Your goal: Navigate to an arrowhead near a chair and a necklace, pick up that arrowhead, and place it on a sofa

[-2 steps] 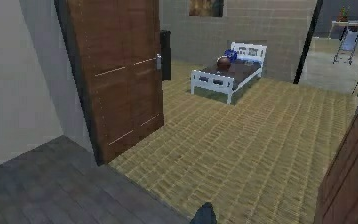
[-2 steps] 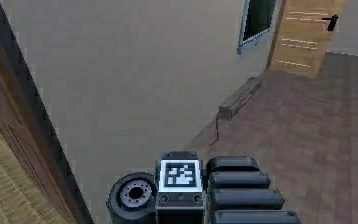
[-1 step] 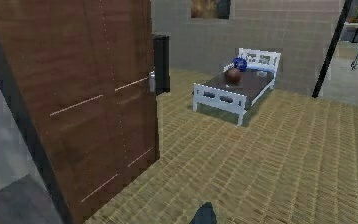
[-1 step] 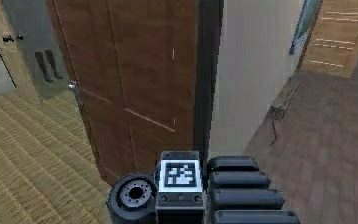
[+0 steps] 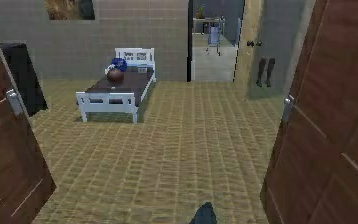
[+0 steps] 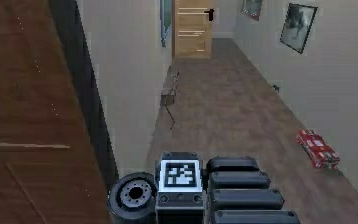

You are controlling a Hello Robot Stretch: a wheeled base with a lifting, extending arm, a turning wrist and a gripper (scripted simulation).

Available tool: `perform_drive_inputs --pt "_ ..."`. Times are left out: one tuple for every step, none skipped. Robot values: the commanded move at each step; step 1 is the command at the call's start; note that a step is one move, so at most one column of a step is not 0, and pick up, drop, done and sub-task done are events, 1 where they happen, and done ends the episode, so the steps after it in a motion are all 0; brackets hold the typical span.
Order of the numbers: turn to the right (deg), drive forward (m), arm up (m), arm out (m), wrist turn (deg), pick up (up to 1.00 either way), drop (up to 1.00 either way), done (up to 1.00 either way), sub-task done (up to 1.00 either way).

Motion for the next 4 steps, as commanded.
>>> perform_drive_inputs --pt "0.0 1.0 0.0 0.0 0.0 0.0 0.0 0.0 0.0" --pt "0.0 0.7 0.0 0.0 0.0 0.0 0.0 0.0 0.0" --pt "45.0 0.0 0.0 0.0 0.0 0.0 0.0 0.0 0.0" --pt "45.0 0.0 0.0 0.0 0.0 0.0 0.0 0.0 0.0"
